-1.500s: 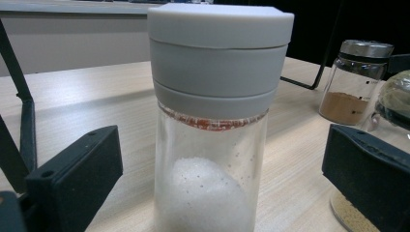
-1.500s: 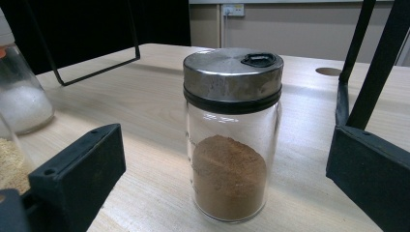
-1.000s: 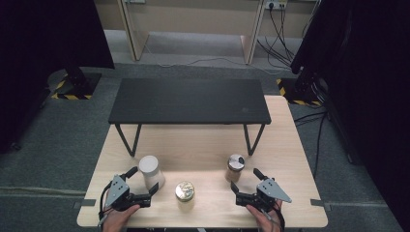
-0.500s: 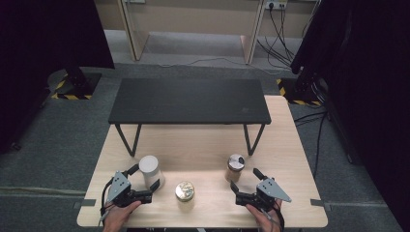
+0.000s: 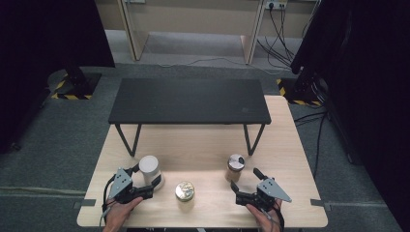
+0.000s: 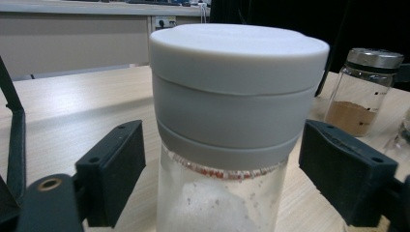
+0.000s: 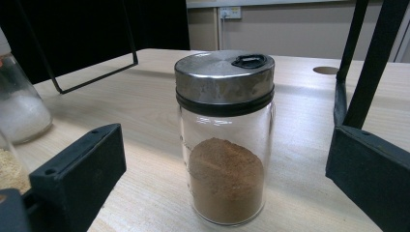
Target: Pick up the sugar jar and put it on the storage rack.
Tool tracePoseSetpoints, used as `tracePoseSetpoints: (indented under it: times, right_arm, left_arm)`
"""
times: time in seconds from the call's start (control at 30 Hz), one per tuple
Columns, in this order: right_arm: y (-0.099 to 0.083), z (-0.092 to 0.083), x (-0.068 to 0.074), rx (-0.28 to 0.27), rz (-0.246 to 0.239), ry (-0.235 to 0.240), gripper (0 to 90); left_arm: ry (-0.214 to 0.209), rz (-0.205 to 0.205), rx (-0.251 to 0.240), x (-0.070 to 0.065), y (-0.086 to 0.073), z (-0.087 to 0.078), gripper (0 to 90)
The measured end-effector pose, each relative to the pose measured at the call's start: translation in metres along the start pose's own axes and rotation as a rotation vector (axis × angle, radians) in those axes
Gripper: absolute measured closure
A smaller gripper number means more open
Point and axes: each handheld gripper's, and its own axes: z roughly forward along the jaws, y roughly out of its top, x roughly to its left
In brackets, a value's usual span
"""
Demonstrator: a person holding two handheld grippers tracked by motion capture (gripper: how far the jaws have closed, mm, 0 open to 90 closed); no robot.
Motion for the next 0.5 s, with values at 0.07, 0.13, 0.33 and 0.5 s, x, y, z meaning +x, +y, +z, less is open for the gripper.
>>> tracePoseSetpoints:
  times: [0.07, 0.13, 0.33, 0.5]
  right_arm:
    - [0.0001, 0.0, -0.0003, -0.001, 0.002, 0.0, 0.9]
    - [0.0001, -0.0003, -0.0007, -0.001, 0.003, -0.002, 1.0]
    - [0.0001, -0.0003, -0.0005, 0.0, 0.003, -0.001, 1.1]
    - [0.0003, -0.0006, -0.0007, -0.003, 0.004, -0.005, 1.1]
  left_arm:
    - [0.001, 0.001, 0.002, 0.0015, -0.0004, 0.0017, 20.6]
    - [-0.001, 0.007, 0.008, 0.0032, -0.0014, 0.0033, 25.6]
    - [-0.013, 0.044, -0.002, 0.0023, -0.0003, 0.0046, 34.1]
    - [-0.007, 0.042, 0.002, 0.0016, 0.0008, 0.004, 34.7]
